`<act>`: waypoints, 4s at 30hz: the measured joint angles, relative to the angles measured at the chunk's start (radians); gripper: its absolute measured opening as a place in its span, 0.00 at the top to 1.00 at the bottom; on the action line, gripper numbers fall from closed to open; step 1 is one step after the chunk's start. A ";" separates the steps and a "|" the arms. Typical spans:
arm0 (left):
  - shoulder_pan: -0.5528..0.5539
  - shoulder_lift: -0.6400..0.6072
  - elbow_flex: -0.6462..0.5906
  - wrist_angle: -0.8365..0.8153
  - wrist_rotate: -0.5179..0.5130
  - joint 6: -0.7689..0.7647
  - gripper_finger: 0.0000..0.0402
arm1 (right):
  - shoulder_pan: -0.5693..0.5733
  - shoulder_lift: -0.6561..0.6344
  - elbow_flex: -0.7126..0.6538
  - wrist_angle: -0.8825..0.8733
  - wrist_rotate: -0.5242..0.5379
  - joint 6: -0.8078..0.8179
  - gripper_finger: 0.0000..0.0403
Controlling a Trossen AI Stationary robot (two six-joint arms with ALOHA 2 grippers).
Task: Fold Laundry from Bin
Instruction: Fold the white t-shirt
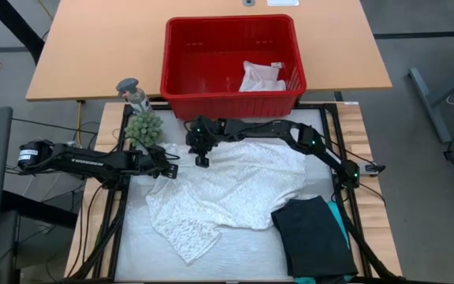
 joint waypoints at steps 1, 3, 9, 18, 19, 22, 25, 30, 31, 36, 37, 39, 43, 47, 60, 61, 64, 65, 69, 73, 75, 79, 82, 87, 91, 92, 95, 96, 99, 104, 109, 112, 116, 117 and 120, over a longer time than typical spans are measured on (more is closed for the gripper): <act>0.000 0.000 0.000 0.000 0.000 0.000 1.00 | -0.005 0.000 0.000 0.006 0.000 -0.001 0.95; 0.000 0.000 0.000 0.000 -0.001 0.003 1.00 | -0.016 0.000 0.000 0.015 -0.002 0.010 0.96; 0.000 0.000 0.000 0.000 0.000 0.004 1.00 | -0.037 0.018 0.003 0.028 -0.001 0.046 0.90; 0.000 0.000 0.000 0.000 -0.002 0.008 1.00 | -0.046 0.032 0.001 0.053 0.058 0.041 0.95; 0.000 0.000 0.000 0.000 -0.002 0.008 1.00 | -0.055 0.026 0.001 0.057 0.071 0.041 0.95; 0.000 0.000 0.000 0.000 0.000 0.008 1.00 | -0.082 -0.002 0.001 0.059 0.082 0.073 0.93; 0.000 0.000 0.000 0.000 0.000 0.008 1.00 | -0.096 -0.029 0.002 0.045 0.005 0.118 0.91; 0.000 0.000 0.000 0.000 -0.001 0.008 1.00 | -0.041 -0.039 0.002 0.021 -0.135 0.107 0.96; 0.000 0.000 0.000 0.000 -0.001 0.008 1.00 | -0.028 -0.037 0.001 0.015 -0.134 0.093 0.96; 0.000 0.000 0.000 0.000 -0.002 0.008 1.00 | -0.004 -0.012 0.001 0.026 -0.080 0.061 0.94; 0.000 0.000 0.000 0.000 -0.002 0.008 1.00 | -0.005 -0.003 0.001 0.044 -0.066 0.055 0.93; 0.000 0.000 0.000 0.000 -0.002 0.008 1.00 | -0.012 0.003 0.001 0.039 -0.050 0.052 0.91; 0.000 0.000 0.000 0.000 0.000 0.007 1.00 | -0.021 0.031 0.001 0.037 -0.059 0.080 0.94; 0.000 0.000 0.000 0.000 0.000 -0.001 1.00 | -0.019 0.049 0.001 0.039 -0.076 0.074 0.96; 0.000 0.000 0.000 0.006 0.001 -0.003 1.00 | -0.073 0.046 0.001 0.057 -0.049 0.127 0.96; 0.000 -0.002 0.000 0.015 0.001 -0.003 1.00 | -0.071 0.039 0.000 0.058 -0.049 0.127 0.96; 0.000 -0.028 0.000 0.062 0.001 0.006 1.00 | -0.069 0.004 0.001 0.092 -0.038 0.137 0.93; 0.000 -0.039 0.001 0.070 0.001 0.007 1.00 | -0.069 -0.006 0.001 0.094 -0.036 0.147 0.92; 0.000 -0.090 0.021 0.043 0.005 0.007 1.00 | -0.073 -0.022 0.003 0.076 -0.032 0.157 0.92; 0.000 -0.177 0.065 -0.010 -0.011 -0.026 1.00 | -0.064 -0.037 0.000 0.029 -0.052 0.156 0.96; -0.001 -0.232 0.085 -0.001 -0.108 -0.008 1.00 | -0.059 -0.056 0.000 0.004 -0.054 0.152 0.96; 0.034 -0.320 0.060 -0.032 -0.259 -0.046 1.00 | -0.054 -0.088 0.001 -0.024 -0.056 0.145 0.94; 0.089 -0.361 0.002 -0.015 -0.139 -0.036 1.00 | -0.062 -0.125 0.001 -0.025 -0.056 0.138 0.94; 0.123 -0.354 -0.075 0.100 -0.113 -0.020 1.00 | -0.066 -0.183 0.002 -0.030 -0.055 0.126 0.95; 0.138 -0.321 -0.097 0.096 -0.164 -0.055 1.00 | -0.062 -0.204 0.001 -0.058 -0.055 0.120 0.94; 0.142 -0.311 -0.097 0.096 -0.167 -0.057 1.00 | -0.060 -0.211 0.001 -0.072 -0.055 0.118 0.94; 0.148 -0.275 -0.096 0.085 -0.162 -0.062 1.00 | -0.054 -0.217 0.002 -0.098 -0.055 0.118 0.94; 0.148 -0.260 -0.096 0.077 -0.159 -0.072 1.00 | -0.053 -0.217 0.002 -0.115 -0.055 0.118 0.95; 0.148 -0.211 -0.096 0.038 -0.158 -0.122 1.00 | -0.046 -0.214 0.001 -0.155 -0.053 0.118 0.95; 0.148 -0.114 -0.095 0.004 -0.128 -0.152 1.00 | -0.041 -0.243 0.000 -0.265 -0.055 0.098 0.94; 0.148 -0.065 -0.093 0.024 -0.122 -0.153 1.00 | -0.031 -0.355 0.001 -0.493 -0.053 0.032 0.95; 0.139 -0.074 -0.070 0.025 -0.106 -0.121 1.00 | -0.012 -0.441 0.001 -0.678 -0.053 0.013 0.94; 0.121 -0.126 -0.011 0.021 -0.105 -0.048 1.00 | 0.017 -0.547 0.001 -0.903 -0.033 -0.002 0.94; 0.119 -0.139 0.005 0.017 -0.104 -0.018 1.00 | 0.025 -0.566 0.002 -0.959 -0.029 -0.007 0.93; 0.106 -0.186 0.050 0.010 -0.045 0.077 1.00 | 0.063 -0.607 0.002 -1.088 -0.027 -0.002 0.92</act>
